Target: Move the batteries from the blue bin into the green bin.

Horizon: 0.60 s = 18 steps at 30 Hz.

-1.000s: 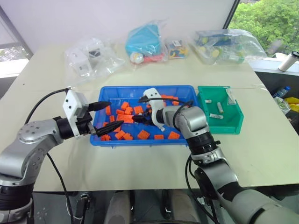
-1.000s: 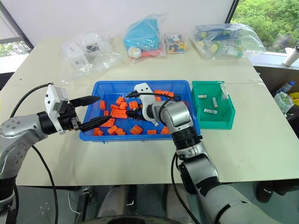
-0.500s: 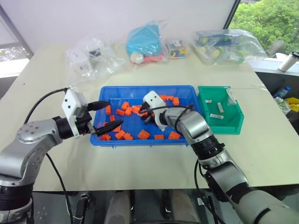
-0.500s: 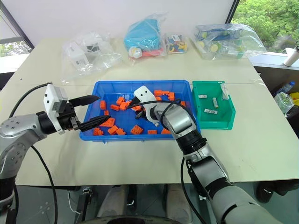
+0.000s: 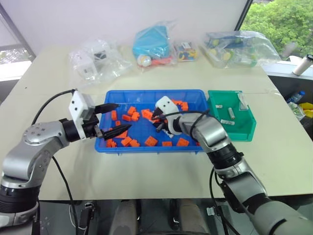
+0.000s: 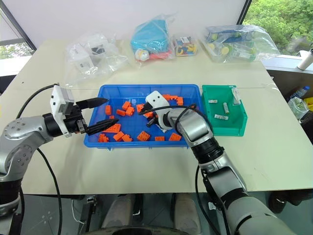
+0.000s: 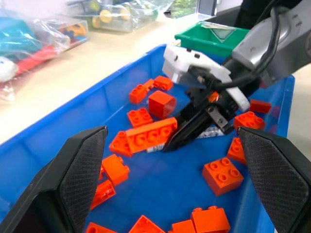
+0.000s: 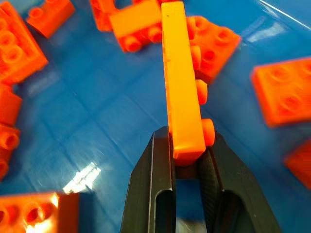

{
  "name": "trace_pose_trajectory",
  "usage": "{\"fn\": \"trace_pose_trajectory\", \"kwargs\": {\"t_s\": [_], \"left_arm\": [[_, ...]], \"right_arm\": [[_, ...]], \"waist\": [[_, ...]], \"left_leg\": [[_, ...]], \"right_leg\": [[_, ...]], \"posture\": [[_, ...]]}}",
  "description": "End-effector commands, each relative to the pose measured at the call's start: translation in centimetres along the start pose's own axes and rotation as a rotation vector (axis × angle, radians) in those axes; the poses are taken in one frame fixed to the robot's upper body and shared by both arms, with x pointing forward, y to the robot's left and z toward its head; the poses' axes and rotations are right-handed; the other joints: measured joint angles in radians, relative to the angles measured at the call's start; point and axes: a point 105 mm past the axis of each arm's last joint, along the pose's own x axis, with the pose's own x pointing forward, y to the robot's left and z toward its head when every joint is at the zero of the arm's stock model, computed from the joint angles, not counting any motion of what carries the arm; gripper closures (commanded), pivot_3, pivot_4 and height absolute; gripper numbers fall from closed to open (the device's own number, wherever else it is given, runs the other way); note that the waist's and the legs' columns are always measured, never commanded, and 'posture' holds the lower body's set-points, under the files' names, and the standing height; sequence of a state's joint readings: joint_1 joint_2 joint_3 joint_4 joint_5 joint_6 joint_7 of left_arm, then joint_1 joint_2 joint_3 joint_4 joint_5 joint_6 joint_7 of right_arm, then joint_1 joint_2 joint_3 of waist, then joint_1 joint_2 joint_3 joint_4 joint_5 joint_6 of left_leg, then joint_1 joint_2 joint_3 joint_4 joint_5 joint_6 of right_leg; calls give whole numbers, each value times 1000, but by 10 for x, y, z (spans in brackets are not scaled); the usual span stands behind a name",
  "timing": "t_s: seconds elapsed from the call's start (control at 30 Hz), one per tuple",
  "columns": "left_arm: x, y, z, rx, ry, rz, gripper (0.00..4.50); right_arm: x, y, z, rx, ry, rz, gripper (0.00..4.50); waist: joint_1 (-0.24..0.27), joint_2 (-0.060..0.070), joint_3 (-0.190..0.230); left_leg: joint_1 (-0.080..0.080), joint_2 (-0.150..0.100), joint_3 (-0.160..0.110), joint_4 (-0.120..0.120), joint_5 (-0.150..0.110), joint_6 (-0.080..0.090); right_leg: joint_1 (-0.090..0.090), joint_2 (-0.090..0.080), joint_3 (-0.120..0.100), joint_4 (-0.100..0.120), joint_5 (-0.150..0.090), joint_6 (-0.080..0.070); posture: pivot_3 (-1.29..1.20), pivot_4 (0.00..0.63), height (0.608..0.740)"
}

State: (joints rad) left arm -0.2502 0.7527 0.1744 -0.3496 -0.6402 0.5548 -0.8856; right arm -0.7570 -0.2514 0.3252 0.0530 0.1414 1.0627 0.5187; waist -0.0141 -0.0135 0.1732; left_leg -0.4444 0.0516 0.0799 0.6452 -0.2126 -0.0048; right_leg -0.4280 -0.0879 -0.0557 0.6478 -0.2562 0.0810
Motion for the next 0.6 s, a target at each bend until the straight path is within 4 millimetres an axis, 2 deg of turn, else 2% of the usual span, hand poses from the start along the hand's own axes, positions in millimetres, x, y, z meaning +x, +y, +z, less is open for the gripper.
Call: {"fn": "trace_pose_trajectory", "kwargs": {"t_s": [0.03, 0.07, 0.17, 0.27, 0.3, 0.6], "left_arm": [[2, 1, 9, 46, -34, -6, 0], [3, 1, 9, 47, -36, -7, 0], [4, 0, 8, 49, -43, -9, 0], [4, 0, 8, 50, -45, -9, 0], [3, 0, 8, 50, -45, -8, 0], [-1, 1, 10, 57, -40, 10, 0]], "right_arm": [[-11, -2, 8, -13, -47, 5, 4405], [-11, -2, 8, -15, -46, 7, 4405], [-10, -2, 7, -32, -42, 5, 2828], [-8, -1, 6, -66, -34, 2, 1755], [-8, 0, 6, -65, -33, 4, 1230], [-5, -3, -7, -74, -4, 6, 1230]], "waist": [[-1, 0, 0], [-1, 0, 0], [-1, 0, 0], [-2, 0, 0], [-2, 0, 0], [-1, 0, 0]], "left_leg": [[0, 0, 0, 0, 0, 0], [0, 0, 0, 0, 0, 0], [0, 0, 0, 0, 0, 0], [0, 0, 0, 0, 0, 0], [0, 0, 0, 0, 0, 0], [0, 0, 0, 0, 0, 0]], "right_leg": [[0, 0, 0, 0, 0, 0], [0, 0, 0, 0, 0, 0], [0, 0, 0, 0, 0, 0], [0, 0, 0, 0, 0, 0], [0, 0, 0, 0, 0, 0], [0, 0, 0, 0, 0, 0]], "posture": [[0, 150, 736], [0, 150, 736], [0, 150, 736], [0, 150, 736], [0, 150, 736], [0, 150, 736]]}}
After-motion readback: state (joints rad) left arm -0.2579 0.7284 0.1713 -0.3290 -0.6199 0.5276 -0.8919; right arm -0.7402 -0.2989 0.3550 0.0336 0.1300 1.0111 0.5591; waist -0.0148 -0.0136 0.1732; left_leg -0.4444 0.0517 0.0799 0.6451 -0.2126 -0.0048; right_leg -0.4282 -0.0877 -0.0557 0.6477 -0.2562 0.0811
